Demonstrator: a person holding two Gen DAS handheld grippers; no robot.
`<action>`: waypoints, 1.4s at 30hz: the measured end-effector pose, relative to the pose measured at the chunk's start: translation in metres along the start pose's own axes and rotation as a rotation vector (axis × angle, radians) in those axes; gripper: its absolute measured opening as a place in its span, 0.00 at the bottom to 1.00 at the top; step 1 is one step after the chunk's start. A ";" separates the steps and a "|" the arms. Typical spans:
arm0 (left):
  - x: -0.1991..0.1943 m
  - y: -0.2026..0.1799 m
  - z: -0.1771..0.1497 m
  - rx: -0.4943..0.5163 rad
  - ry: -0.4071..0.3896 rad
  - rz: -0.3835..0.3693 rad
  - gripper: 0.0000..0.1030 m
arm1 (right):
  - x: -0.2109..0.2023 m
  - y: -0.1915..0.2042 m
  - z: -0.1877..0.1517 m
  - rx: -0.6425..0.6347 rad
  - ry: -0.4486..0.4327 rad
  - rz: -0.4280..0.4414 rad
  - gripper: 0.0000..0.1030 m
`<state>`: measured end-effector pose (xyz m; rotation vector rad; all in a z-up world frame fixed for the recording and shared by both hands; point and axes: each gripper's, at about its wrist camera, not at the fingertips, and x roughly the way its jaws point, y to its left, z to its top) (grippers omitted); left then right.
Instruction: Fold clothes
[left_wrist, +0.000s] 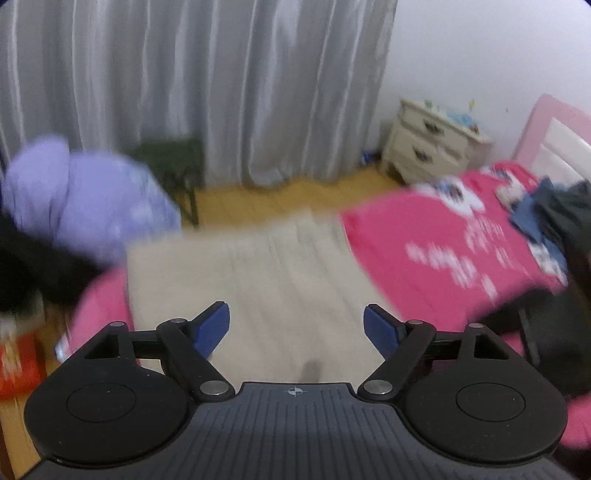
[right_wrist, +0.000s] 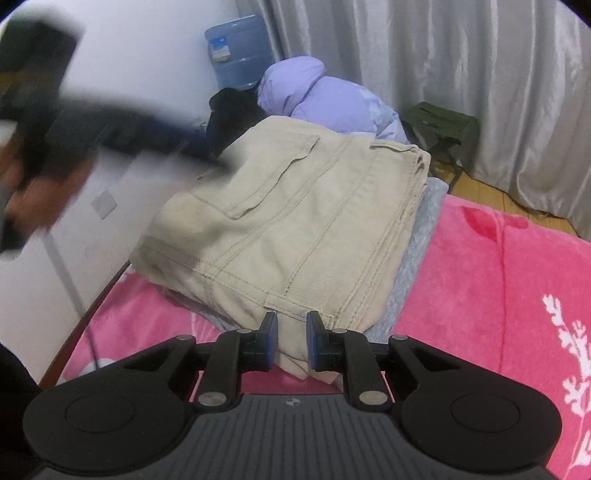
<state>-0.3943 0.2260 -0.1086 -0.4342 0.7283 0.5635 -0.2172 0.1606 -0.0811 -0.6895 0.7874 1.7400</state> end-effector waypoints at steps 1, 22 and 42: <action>0.003 -0.002 -0.012 -0.013 0.017 0.004 0.78 | 0.000 0.001 0.000 0.010 -0.002 -0.006 0.17; -0.027 -0.062 -0.025 -0.255 -0.091 0.242 1.00 | -0.060 0.024 0.003 0.200 -0.034 -0.205 0.38; -0.039 -0.061 -0.030 -0.344 -0.028 0.460 1.00 | -0.053 0.034 -0.005 0.223 0.033 -0.318 0.64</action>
